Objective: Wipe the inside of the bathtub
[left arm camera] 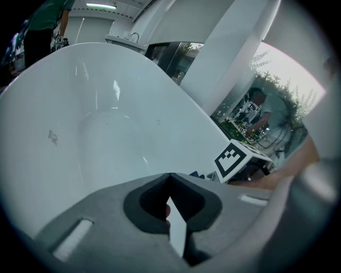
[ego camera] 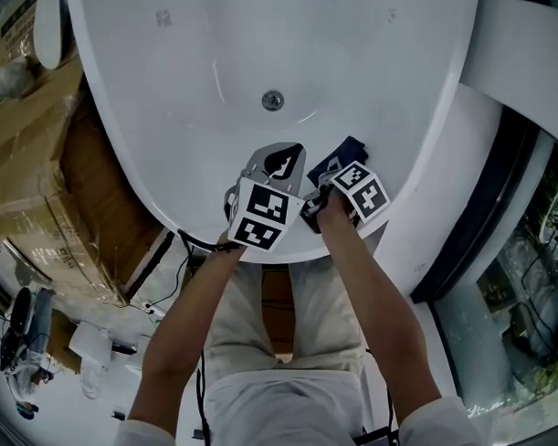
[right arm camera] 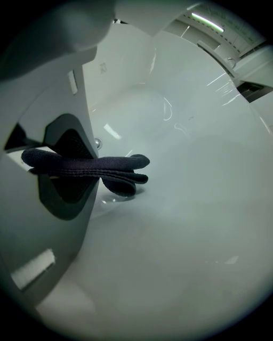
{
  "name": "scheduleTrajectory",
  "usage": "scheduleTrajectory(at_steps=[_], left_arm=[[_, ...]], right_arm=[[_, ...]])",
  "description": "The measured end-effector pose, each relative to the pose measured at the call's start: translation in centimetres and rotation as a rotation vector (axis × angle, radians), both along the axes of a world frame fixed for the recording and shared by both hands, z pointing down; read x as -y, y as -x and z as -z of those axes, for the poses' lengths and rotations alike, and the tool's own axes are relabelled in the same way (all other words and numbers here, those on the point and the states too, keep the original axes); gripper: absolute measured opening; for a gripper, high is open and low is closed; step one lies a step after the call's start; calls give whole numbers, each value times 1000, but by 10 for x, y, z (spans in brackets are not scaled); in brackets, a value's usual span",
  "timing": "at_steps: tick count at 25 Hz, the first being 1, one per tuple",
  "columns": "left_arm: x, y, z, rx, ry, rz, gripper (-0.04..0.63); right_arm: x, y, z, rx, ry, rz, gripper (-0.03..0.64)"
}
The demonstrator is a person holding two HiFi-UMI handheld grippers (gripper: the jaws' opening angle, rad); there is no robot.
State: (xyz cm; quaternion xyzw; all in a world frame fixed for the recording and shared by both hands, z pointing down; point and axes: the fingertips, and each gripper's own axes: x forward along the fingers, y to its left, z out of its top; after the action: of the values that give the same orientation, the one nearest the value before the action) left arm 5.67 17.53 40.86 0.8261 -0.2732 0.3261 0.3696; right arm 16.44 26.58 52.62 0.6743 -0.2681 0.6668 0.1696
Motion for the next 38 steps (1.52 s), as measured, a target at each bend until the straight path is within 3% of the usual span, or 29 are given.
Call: scheduleTrajectory(at_steps=[5,9,16,19,26,29,32,38], left_arm=[[0,-3,29,-2,-20,-15,0],[2,-1,57,2,-34,-26,0],[5,21,125,39,-69,-68,0],[9,24,170,42,-102,-103,0],[33,14,348,-37,-161,-102,0],[39,3,385,-58,-188,-121,0],[53,1,420,-79,-240,-114,0],[47,27,475,-140,-303,-53,0]], right_arm=[[2,4,32,45,-31,26,61],[15,19,63,140,-96,82,60],[56,42,134,271,-248,309,61],[81,42,184,310,-358,423,61],[126,23,377,295,-490,615,61],[142,14,419,270,-526,724,61],[163,16,463,266,-590,762,61],[175,37,557,185,-774,947,60]])
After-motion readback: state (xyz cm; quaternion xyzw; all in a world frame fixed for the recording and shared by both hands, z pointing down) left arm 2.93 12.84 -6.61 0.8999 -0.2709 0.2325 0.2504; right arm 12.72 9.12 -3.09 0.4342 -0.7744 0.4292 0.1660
